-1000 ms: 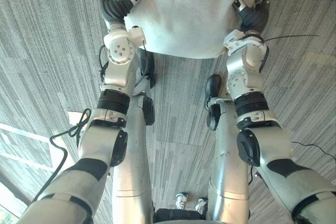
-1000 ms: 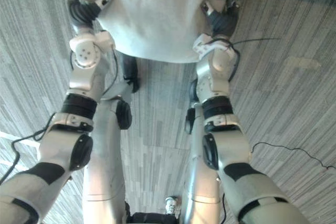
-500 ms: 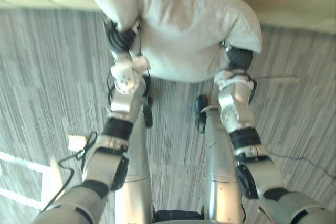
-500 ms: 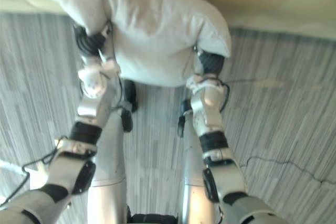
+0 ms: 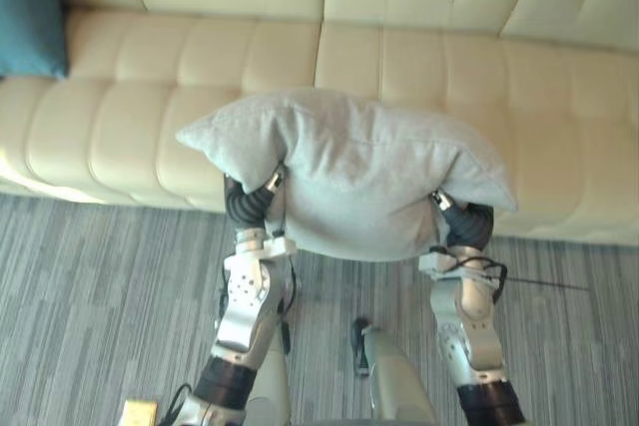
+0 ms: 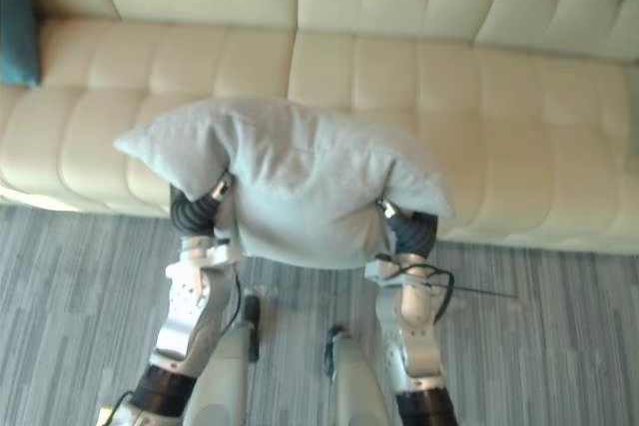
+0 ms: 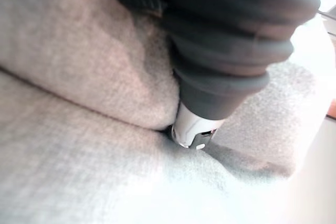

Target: Pick up cushions and gather them together orderly.

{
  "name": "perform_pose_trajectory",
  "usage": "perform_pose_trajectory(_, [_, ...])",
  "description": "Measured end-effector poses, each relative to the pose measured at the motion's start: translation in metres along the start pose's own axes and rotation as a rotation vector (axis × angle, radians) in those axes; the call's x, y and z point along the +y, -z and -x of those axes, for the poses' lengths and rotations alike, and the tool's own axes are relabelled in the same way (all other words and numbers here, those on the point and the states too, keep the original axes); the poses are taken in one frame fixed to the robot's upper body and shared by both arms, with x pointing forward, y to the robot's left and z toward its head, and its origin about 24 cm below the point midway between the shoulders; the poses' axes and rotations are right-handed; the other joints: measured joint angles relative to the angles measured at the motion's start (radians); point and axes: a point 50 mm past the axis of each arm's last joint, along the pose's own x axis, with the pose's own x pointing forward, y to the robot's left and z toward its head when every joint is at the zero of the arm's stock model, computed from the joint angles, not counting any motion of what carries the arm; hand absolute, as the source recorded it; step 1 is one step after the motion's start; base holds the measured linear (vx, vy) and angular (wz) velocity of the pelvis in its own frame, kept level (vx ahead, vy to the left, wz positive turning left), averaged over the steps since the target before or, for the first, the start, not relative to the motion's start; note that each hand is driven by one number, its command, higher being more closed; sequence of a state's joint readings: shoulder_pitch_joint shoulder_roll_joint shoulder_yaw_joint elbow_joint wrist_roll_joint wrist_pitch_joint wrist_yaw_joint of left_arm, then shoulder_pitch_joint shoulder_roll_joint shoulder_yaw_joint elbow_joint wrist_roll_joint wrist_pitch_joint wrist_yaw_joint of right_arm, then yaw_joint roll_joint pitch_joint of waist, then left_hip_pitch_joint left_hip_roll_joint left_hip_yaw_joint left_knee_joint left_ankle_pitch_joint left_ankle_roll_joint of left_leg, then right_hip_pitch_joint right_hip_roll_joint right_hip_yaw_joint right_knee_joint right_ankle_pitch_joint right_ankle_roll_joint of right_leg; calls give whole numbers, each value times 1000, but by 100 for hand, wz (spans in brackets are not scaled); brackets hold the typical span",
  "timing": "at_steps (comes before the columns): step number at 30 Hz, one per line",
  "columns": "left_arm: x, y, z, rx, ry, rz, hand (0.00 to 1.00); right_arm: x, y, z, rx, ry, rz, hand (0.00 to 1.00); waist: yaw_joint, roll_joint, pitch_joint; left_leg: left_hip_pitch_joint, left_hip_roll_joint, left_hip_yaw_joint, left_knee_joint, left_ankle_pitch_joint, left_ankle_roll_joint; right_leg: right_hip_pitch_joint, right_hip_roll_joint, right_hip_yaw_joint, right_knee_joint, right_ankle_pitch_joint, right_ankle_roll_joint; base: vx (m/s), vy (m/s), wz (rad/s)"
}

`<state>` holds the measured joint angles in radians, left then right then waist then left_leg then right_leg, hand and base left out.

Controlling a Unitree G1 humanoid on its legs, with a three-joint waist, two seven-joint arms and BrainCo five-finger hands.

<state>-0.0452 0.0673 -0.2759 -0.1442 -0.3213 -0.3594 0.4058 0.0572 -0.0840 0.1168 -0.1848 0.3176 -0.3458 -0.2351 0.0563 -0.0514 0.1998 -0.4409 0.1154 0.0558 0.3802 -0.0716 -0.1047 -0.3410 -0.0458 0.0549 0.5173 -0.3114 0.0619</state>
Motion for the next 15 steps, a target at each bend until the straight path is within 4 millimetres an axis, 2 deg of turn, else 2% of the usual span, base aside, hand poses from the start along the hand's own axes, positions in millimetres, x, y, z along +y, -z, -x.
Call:
perform_pose_trajectory(3, [4,1,10,23,2,14,100,-3,4,10,36,-11,7,100,3,-2,-33,58,0,20,-9,-28,15,68,-8,9,-47,26,27,120,105,-17])
perform_pose_trajectory(4, [5,3,13,36,9,10,100,-6,7,15,57,-8,13,100,9,-2,-35,86,-1,26,-8,-57,22,70,-12,11,-3,41,55,48,89,-19])
perform_pose_trajectory(5, [6,4,14,43,12,7,100,-7,8,17,67,-4,15,100,9,-2,-35,97,-1,30,-6,-65,29,62,-14,11,33,49,68,45,130,-16])
perform_pose_trajectory(6, [7,7,19,74,25,-1,100,-11,11,24,92,11,24,100,5,-3,-34,132,-6,39,12,-93,32,19,-24,11,186,90,126,17,83,-2])
perform_pose_trajectory(7, [8,9,21,84,28,-6,100,-12,12,26,102,16,26,100,5,-4,-34,149,-10,42,17,-103,34,1,-27,11,247,114,137,35,114,0])
perform_pose_trajectory(8, [10,10,23,98,26,-10,100,-13,13,28,112,19,28,100,5,-6,-33,178,-18,45,22,-116,38,-24,-33,12,329,164,132,56,101,-3])
perform_pose_trajectory(9, [12,11,25,109,24,-12,100,-13,15,29,120,19,29,100,2,-4,-34,216,-22,45,20,-129,47,-54,-42,11,420,254,125,77,118,-1])
perform_pose_trajectory(10, [11,11,25,109,29,-12,100,-14,16,30,127,21,32,100,2,4,-38,234,-16,43,14,-137,53,-78,-43,4,461,262,109,60,69,2])
perform_pose_trajectory(11, [11,11,25,107,29,-11,100,-14,16,30,129,22,29,100,2,4,-42,237,-15,42,8,-137,53,-83,-43,0,466,239,104,95,-16,6])
perform_pose_trajectory(12, [11,10,25,99,30,-8,100,-13,17,30,130,20,27,100,4,-13,-54,249,-15,38,-20,-134,58,-93,-45,-24,433,142,78,130,-86,9])
perform_pose_trajectory(13, [10,11,25,100,32,-7,100,-13,17,30,131,19,30,100,3,-16,-61,257,-10,20,-46,-133,59,-90,-44,-60,351,92,75,197,-152,9])
perform_pose_trajectory(15, [10,11,26,103,35,-5,100,-14,16,30,129,19,32,100,3,-21,-72,273,0,10,-87,-127,60,-59,-27,-102,103,83,62,184,-174,12])
